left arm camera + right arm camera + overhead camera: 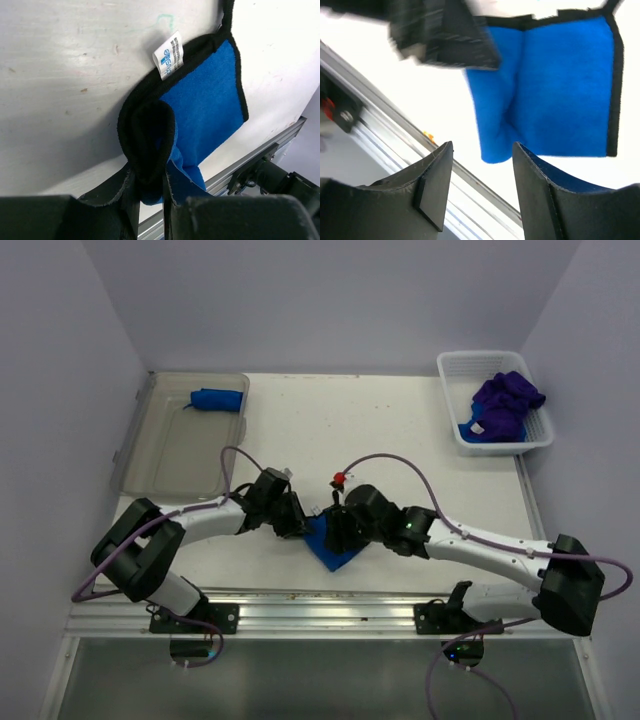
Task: Roll the towels
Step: Roll the towel
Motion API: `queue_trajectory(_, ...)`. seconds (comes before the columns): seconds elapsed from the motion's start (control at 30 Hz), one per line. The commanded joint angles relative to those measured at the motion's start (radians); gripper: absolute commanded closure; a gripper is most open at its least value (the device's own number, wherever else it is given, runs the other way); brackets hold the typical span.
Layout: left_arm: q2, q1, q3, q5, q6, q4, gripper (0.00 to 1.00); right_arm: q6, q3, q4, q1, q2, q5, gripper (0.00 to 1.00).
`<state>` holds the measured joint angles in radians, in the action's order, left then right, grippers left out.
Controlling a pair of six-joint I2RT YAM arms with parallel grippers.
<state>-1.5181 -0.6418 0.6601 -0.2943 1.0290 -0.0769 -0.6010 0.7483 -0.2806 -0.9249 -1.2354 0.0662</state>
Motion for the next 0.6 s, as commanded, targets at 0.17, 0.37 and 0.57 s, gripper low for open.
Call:
queue_trajectory(0.17, -0.013, -0.002, 0.039, 0.007, -0.006, -0.067, 0.78, 0.162, 0.232, -0.296, -0.409, -0.22, -0.739, 0.44)
queue_trajectory(0.37, -0.005, -0.002, 0.041, 0.014, -0.004, -0.081, 0.77, 0.199, 0.313, -0.289, -0.566, -0.433, -0.89, 0.44)
queue_trajectory(0.57, -0.004, -0.002, 0.041, 0.007, -0.001, -0.081, 0.77, 0.222, 0.336, -0.232, -0.577, -0.562, -0.988, 0.49)
